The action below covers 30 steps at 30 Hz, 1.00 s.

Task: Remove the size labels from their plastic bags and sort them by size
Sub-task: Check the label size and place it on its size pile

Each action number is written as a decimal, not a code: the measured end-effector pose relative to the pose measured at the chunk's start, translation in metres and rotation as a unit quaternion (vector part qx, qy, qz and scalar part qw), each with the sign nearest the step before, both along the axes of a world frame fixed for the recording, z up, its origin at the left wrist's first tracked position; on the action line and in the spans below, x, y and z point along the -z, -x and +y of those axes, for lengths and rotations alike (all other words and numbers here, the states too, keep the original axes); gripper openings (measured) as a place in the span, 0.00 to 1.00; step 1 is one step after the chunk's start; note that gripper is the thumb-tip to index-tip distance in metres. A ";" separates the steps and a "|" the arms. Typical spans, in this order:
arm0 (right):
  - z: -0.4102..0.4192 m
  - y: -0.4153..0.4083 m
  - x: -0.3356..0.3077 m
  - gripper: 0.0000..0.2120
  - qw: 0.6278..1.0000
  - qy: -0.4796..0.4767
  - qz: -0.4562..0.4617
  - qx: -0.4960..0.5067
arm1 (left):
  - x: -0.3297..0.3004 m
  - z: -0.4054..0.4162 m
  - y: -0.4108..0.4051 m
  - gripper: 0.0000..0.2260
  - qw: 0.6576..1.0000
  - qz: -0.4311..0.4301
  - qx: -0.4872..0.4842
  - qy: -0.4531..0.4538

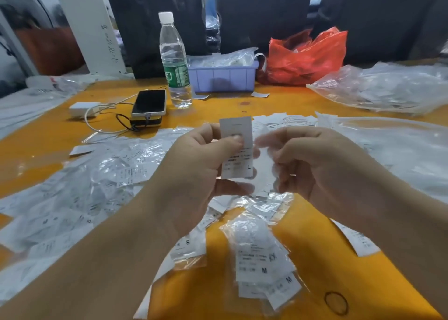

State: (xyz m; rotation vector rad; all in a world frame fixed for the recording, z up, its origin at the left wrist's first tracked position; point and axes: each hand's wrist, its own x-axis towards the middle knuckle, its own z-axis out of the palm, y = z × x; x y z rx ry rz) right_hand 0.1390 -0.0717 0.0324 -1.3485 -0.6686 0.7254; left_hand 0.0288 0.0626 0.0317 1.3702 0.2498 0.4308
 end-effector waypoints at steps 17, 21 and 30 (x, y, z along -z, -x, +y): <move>-0.014 0.006 0.008 0.10 0.997 -0.053 -0.054 -0.033 | 0.002 0.010 0.007 0.15 0.969 0.001 -0.157 -0.190; -0.012 0.007 0.009 0.10 0.997 -0.059 -0.041 -0.033 | 0.004 0.005 0.007 0.15 0.967 0.061 -0.096 -0.228; -0.012 0.008 0.011 0.08 0.995 -0.097 -0.008 -0.024 | 0.004 -0.001 0.003 0.24 0.971 0.135 -0.005 -0.196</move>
